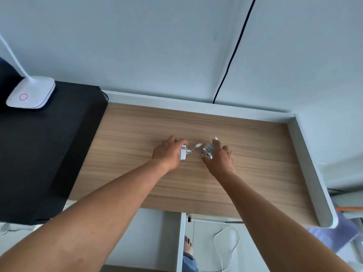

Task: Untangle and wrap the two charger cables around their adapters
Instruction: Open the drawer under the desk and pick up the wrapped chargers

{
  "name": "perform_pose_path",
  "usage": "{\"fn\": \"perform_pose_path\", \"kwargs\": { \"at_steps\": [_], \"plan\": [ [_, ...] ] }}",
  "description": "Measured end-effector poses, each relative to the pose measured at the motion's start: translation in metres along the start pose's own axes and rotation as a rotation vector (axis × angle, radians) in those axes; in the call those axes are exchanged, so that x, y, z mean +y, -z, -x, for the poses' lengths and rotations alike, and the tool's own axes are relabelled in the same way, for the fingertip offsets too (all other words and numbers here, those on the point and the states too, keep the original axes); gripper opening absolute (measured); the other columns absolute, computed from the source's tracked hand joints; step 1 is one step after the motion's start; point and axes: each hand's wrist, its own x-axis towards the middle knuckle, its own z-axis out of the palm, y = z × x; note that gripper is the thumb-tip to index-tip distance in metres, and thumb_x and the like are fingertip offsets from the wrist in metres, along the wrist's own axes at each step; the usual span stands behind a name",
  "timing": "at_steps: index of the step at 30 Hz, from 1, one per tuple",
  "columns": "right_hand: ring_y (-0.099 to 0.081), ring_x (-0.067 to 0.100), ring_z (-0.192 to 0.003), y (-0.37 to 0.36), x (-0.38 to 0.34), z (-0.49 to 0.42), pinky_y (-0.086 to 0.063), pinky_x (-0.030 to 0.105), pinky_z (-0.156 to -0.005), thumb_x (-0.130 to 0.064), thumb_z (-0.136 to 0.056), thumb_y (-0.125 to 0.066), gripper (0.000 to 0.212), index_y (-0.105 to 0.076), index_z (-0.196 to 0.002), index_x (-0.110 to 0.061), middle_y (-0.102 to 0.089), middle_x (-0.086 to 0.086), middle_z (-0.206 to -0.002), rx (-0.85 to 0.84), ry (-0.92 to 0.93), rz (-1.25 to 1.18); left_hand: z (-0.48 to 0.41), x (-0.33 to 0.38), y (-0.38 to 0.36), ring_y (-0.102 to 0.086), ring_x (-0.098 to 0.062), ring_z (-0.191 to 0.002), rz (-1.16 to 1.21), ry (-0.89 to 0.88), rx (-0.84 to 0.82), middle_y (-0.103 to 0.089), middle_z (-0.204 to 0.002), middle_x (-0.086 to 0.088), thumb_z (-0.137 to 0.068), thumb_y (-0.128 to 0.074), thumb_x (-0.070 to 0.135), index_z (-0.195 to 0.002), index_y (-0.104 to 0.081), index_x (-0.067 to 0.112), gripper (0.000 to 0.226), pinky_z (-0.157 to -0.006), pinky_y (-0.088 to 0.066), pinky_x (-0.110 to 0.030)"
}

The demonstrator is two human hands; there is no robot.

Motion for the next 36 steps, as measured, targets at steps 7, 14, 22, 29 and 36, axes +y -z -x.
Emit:
{"fn": "perform_pose_path", "kwargs": {
  "at_steps": [7,14,22,29,36],
  "plan": [
    [-0.055,0.031,-0.105,-0.009,-0.012,0.039,-0.049,0.038,-0.089,-0.021,-0.073,-0.071,0.067,-0.041,-0.133,-0.026,-0.045,0.008,-0.117,0.002,-0.002,-0.202,0.039,-0.017,0.0,-0.057,-0.02,-0.106,0.149,0.065,-0.008,-0.048,-0.121,0.005,-0.071,-0.075,0.024,-0.122,-0.047,0.043,0.061,-0.08,-0.049,-0.033],
    [-0.057,0.019,-0.091,-0.06,-0.034,0.157,-0.047,0.029,-0.08,-0.017,-0.071,-0.073,0.063,-0.049,-0.128,-0.025,-0.047,-0.003,-0.112,-0.026,0.213,-0.335,0.153,-0.053,0.006,-0.059,-0.015,-0.102,0.263,0.114,0.009,-0.053,-0.113,0.014,-0.061,-0.073,0.038,-0.116,-0.043,0.047,0.063,-0.082,-0.049,-0.032],
    [-0.049,0.022,-0.119,-0.136,-0.029,0.239,-0.047,0.034,-0.098,-0.026,-0.079,-0.067,0.064,-0.038,-0.136,-0.029,-0.045,0.002,-0.128,-0.319,0.287,-0.078,0.246,-0.108,-0.041,-0.06,-0.013,-0.089,0.159,0.268,-0.161,-0.06,-0.108,0.013,-0.064,-0.07,0.051,-0.117,-0.043,0.043,0.06,-0.064,-0.042,-0.026],
    [-0.051,0.031,-0.117,-0.181,-0.022,0.229,-0.05,0.042,-0.095,-0.018,-0.084,-0.064,0.061,-0.032,-0.134,-0.031,-0.044,0.007,-0.129,-0.435,0.138,0.062,0.238,-0.139,-0.105,-0.063,-0.028,-0.093,0.111,0.398,-0.173,-0.053,-0.115,-0.002,-0.075,-0.068,0.038,-0.124,-0.042,0.033,0.057,-0.07,-0.047,-0.03],
    [-0.043,0.031,-0.125,-0.208,-0.017,0.22,-0.046,0.045,-0.099,-0.013,-0.087,-0.058,0.057,-0.031,-0.133,-0.033,-0.04,0.006,-0.132,-0.451,0.161,0.141,0.222,-0.133,-0.137,-0.063,-0.03,-0.097,0.045,0.354,-0.162,-0.049,-0.117,-0.007,-0.084,-0.064,0.029,-0.128,-0.041,0.03,0.049,-0.071,-0.048,-0.033]
  ]
}}
